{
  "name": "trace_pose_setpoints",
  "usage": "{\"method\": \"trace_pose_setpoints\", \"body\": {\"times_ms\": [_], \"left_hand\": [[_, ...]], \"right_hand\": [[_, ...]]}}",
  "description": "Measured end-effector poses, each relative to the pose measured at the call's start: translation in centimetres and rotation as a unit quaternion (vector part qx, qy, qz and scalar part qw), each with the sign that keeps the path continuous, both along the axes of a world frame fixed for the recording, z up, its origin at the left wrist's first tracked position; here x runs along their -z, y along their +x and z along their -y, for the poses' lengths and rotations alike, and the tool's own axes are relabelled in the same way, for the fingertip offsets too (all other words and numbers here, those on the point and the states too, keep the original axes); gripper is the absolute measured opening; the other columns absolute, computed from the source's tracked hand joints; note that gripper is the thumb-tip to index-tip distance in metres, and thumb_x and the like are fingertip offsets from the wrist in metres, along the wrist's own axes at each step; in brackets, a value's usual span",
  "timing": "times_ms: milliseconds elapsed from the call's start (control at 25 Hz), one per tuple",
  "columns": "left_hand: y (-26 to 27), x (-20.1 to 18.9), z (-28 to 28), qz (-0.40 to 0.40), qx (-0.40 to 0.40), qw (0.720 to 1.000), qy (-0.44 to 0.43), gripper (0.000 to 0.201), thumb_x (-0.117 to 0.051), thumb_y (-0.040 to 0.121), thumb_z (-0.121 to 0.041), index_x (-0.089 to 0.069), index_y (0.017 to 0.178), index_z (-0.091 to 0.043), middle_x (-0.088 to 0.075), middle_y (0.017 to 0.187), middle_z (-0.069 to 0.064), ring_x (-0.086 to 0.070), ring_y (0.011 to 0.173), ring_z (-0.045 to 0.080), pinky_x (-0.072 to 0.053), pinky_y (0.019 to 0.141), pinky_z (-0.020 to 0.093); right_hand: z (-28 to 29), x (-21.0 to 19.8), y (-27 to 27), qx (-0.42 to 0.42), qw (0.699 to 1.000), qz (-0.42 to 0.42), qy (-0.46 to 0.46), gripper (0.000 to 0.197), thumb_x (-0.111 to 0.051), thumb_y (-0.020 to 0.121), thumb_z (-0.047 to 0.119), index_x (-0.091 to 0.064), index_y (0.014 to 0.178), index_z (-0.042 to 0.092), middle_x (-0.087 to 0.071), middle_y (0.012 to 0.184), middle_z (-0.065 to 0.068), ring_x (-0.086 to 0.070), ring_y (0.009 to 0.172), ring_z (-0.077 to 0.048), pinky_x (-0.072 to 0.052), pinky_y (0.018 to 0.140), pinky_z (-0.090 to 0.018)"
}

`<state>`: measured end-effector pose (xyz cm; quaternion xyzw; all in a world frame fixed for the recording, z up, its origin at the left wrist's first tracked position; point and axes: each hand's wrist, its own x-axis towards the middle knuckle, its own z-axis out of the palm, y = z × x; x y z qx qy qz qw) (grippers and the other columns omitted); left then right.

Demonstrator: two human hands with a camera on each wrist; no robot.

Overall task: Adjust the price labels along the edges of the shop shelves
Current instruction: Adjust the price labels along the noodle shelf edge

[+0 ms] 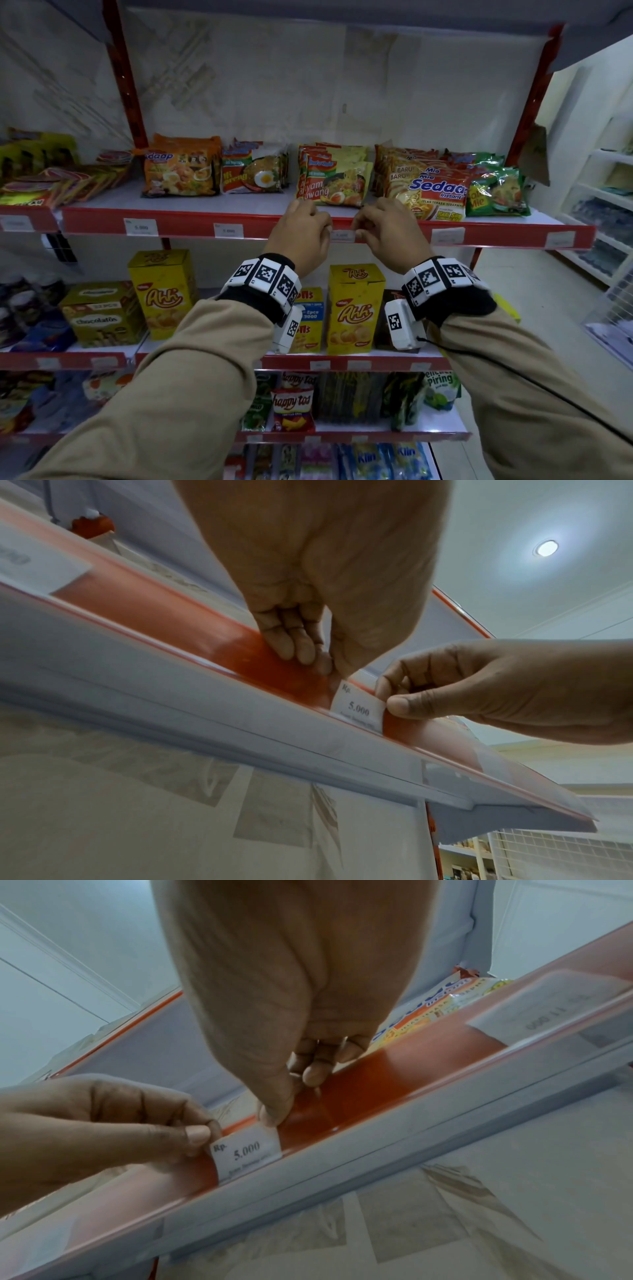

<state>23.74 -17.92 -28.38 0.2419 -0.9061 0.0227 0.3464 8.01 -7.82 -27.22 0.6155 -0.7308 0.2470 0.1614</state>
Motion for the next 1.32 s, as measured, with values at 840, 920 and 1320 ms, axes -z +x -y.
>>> {"method": "trace_pose_setpoints", "body": {"times_ms": [840, 920, 1320], "left_hand": [[-6.8, -2.6, -4.4, 0.104, 0.035, 0.989, -0.097, 0.029, -0.046, 0.095, -0.030, -0.057, 0.119, -0.017, -0.051, 0.117, 0.004, -0.043, 0.109, 0.024, -0.037, 0.090, 0.036], [-8.4, -1.7, -5.6, 0.112, 0.044, 0.989, -0.090, 0.033, -0.048, 0.095, -0.031, -0.056, 0.124, -0.017, -0.050, 0.118, 0.004, -0.042, 0.110, 0.024, -0.038, 0.090, 0.036], [-11.5, -0.8, -7.2, 0.057, 0.021, 0.997, -0.043, 0.025, -0.059, 0.085, -0.031, -0.055, 0.104, -0.015, -0.051, 0.109, 0.005, -0.043, 0.104, 0.023, -0.038, 0.081, 0.033]], "right_hand": [[-5.6, -3.0, -7.1, 0.060, 0.994, -0.066, 0.070, 0.014, -0.071, 0.081, 0.029, -0.065, 0.091, 0.022, -0.064, 0.094, 0.000, -0.052, 0.097, -0.022, -0.046, 0.084, -0.041], [-6.3, -3.0, -8.1, 0.052, 0.995, -0.056, 0.066, 0.013, -0.072, 0.080, 0.024, -0.064, 0.091, 0.020, -0.065, 0.093, -0.001, -0.054, 0.094, -0.022, -0.047, 0.082, -0.041], [-7.9, -1.2, -11.0, -0.004, 0.999, -0.029, 0.013, 0.023, -0.069, 0.078, 0.014, -0.060, 0.099, 0.013, -0.059, 0.097, -0.005, -0.050, 0.093, -0.024, -0.036, 0.075, -0.029]]}}
